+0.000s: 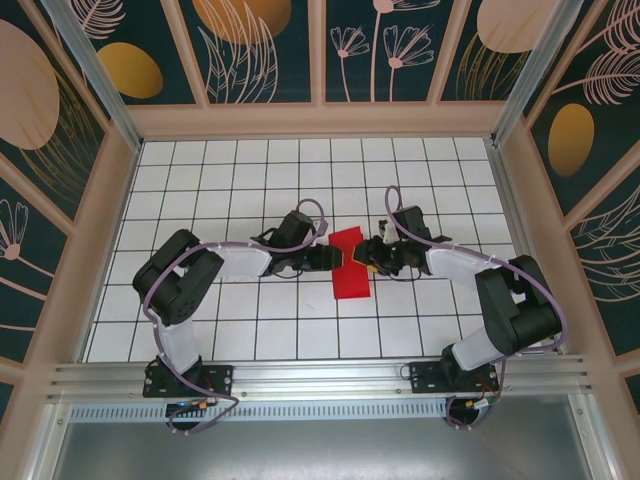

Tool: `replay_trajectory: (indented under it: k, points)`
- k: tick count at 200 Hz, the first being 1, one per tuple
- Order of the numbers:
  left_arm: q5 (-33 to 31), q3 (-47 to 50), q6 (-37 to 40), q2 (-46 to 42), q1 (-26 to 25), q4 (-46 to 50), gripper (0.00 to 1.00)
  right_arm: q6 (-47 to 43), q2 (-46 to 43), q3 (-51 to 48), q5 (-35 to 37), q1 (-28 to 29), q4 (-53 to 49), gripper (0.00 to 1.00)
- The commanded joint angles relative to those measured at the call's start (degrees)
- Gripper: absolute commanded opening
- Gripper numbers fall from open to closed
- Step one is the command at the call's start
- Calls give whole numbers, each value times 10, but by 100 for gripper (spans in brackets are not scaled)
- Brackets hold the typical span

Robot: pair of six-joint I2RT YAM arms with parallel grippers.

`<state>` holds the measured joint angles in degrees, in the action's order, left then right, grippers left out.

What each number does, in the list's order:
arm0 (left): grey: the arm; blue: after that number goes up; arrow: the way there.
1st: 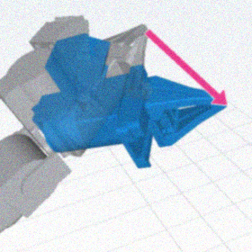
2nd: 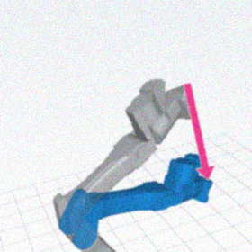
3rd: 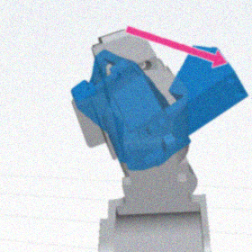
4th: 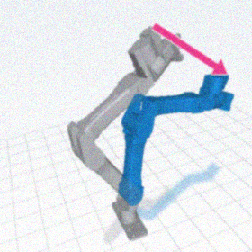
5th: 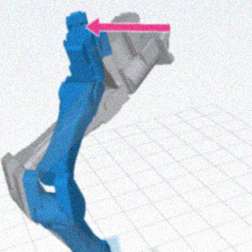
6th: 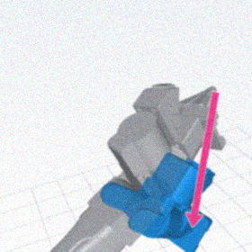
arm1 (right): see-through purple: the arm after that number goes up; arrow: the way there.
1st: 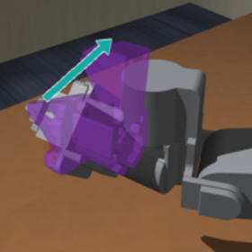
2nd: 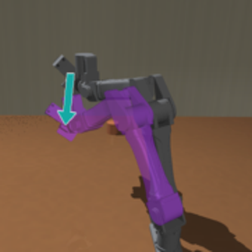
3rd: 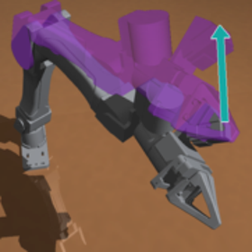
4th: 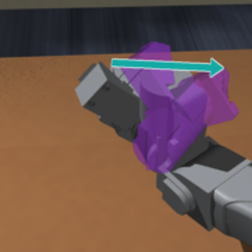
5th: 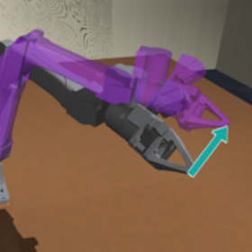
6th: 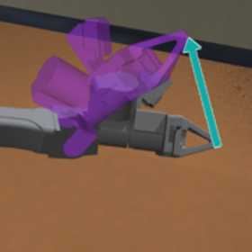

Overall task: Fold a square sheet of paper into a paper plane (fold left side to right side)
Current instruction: Fold the triangle a second time at the center of the table.

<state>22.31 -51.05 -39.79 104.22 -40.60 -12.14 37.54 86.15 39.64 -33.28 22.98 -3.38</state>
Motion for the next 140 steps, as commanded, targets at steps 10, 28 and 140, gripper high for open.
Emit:
replay_trajectory:
  k: [10,28,140]
  points:
    - [-67,61,47,-125,-10,-35,58,8,4,27,-22,-2,-21,41]
    - [-112,89,77,-186,-43,-22,59,13,2,37,-24,-2,-27,41]
    - [-347,-16,71,-94,-276,97,74,26,0,62,-32,-1,-41,39]
